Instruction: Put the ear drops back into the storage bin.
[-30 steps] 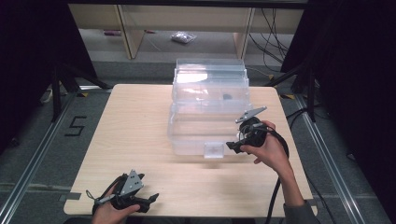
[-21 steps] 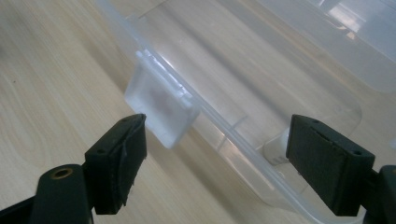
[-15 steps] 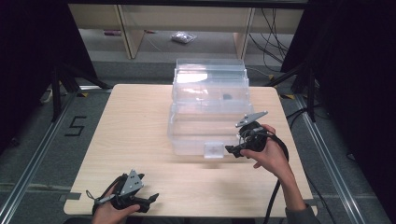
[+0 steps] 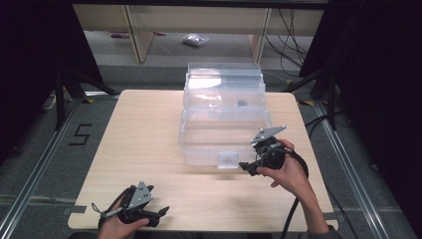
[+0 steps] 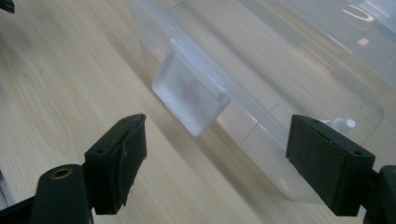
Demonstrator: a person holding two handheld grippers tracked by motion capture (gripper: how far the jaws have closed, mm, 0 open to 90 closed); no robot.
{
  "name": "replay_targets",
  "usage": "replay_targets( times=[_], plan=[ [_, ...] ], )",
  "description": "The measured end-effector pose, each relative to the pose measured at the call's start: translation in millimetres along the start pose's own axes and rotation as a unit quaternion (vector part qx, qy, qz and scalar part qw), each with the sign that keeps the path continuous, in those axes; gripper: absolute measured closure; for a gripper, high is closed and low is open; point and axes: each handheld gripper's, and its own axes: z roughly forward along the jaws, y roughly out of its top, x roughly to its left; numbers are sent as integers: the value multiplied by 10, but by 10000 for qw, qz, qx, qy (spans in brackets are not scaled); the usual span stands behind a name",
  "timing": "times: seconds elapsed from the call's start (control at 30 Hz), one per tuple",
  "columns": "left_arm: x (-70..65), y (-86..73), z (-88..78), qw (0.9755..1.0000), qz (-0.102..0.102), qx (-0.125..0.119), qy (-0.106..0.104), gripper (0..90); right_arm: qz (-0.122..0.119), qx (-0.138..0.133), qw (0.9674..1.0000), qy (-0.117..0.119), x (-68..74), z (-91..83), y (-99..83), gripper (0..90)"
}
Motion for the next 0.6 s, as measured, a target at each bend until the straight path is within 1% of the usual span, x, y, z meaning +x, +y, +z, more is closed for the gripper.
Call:
replay_targets(
  times=[0.03,0.07,0.1,0.13,0.17,0.2,0.23,0.27,0.3,0.33,0.37,0.4,0.43,0.47,0.5,0.53,0.57,0.6],
  plan=[
    [-9,-2,2,10000,-54,-36,-22,150,-83,-21,10000,-31,-6,-12,-9,213],
    [-14,-8,6,9999,-77,-91,-63,150,36,-42,10000,9,10,-4,-20,213],
    [-14,-7,2,9999,-75,-73,-67,150,-172,-121,9998,28,-7,0,-30,213],
    [-10,0,-9,10000,-52,-15,-54,150,-223,-104,9997,22,-14,-6,-35,213],
    [6,2,-8,10000,34,30,-36,150,-209,-115,9997,60,-8,-12,-42,213],
    [-3,1,-2,10000,-14,-6,-17,150,-194,-130,9997,53,-2,-13,-47,213],
    [-5,0,-6,10000,-6,10,-39,150,-57,-106,9999,-38,27,-14,-64,213],
    [-16,-6,2,9999,-72,-70,-71,150,-79,-55,10000,23,26,-25,-63,212],
    [-14,-7,4,9999,-73,-84,-55,150,-251,-134,9996,49,13,-10,-68,212],
    [7,2,-8,10000,45,39,-27,150,-242,-180,9995,26,24,-7,-74,212],
    [0,2,-2,10000,-1,0,2,150,-224,-132,9996,72,33,-19,-79,211],
    [0,2,-3,10000,15,10,-2,150,-178,-110,9998,41,44,-26,-82,211],
    [-11,-6,8,9999,-60,-77,-45,149,-225,-189,9996,37,51,-10,-92,211],
    [-16,-7,1,9999,-76,-84,-56,150,-255,-143,9995,104,53,-12,-97,211],
    [-2,1,-10,10000,-14,19,-62,150,-268,-146,9995,81,59,-11,-104,211],
    [-1,1,-2,10000,1,0,0,150,-230,-124,9996,101,70,-14,-109,211],
    [-1,2,-4,10000,14,11,0,150,-166,-117,9998,56,87,-26,-116,211],
    [-11,-5,7,10000,-39,-65,-39,150,-235,-195,9995,-7,86,-6,-127,211]
  ],
)
